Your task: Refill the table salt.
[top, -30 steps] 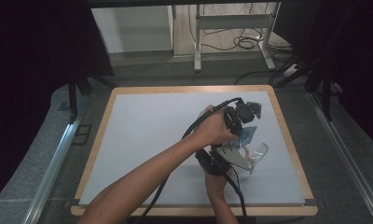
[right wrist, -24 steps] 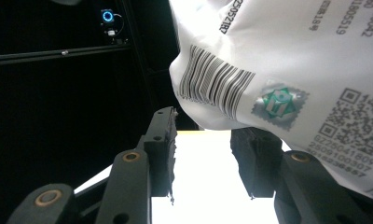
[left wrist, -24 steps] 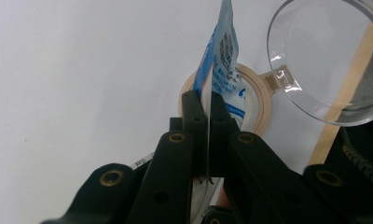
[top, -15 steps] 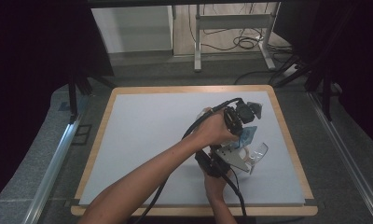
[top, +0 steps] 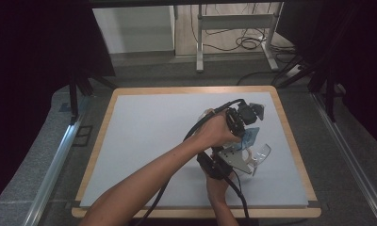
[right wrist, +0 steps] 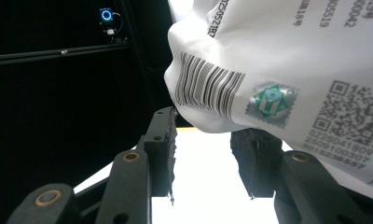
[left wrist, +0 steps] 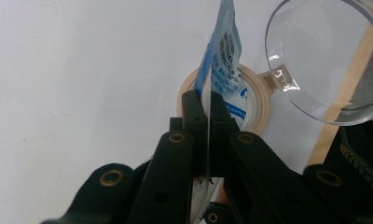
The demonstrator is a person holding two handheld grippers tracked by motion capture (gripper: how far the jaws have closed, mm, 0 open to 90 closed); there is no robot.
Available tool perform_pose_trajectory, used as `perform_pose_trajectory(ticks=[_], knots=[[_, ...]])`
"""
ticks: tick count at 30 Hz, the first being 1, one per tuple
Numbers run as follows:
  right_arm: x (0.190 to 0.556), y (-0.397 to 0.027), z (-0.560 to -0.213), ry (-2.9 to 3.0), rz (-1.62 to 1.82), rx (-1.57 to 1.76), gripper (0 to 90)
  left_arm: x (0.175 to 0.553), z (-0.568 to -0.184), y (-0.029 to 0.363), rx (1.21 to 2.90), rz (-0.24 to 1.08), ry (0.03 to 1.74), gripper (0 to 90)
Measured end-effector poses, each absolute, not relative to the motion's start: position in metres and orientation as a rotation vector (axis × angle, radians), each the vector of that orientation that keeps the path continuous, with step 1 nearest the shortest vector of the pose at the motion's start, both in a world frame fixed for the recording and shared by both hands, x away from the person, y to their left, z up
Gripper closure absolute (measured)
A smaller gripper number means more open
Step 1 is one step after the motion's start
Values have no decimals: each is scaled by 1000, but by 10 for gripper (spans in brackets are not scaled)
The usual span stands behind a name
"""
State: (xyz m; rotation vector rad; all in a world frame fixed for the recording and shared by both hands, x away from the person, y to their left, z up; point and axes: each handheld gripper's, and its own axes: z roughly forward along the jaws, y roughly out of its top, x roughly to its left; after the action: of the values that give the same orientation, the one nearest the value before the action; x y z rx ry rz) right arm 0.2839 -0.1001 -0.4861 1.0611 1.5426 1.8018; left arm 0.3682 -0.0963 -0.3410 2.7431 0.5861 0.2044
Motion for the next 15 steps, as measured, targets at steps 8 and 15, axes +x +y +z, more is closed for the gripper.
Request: perform_pose_trajectory(ticks=[8,15], knots=[[285,-101,-486,1542,1801,1058,607,370,-345,-97,2753,199,587,900],[285,-101,-485,1538,1803,1056,607,371,-344,-99,2755,201,587,900]])
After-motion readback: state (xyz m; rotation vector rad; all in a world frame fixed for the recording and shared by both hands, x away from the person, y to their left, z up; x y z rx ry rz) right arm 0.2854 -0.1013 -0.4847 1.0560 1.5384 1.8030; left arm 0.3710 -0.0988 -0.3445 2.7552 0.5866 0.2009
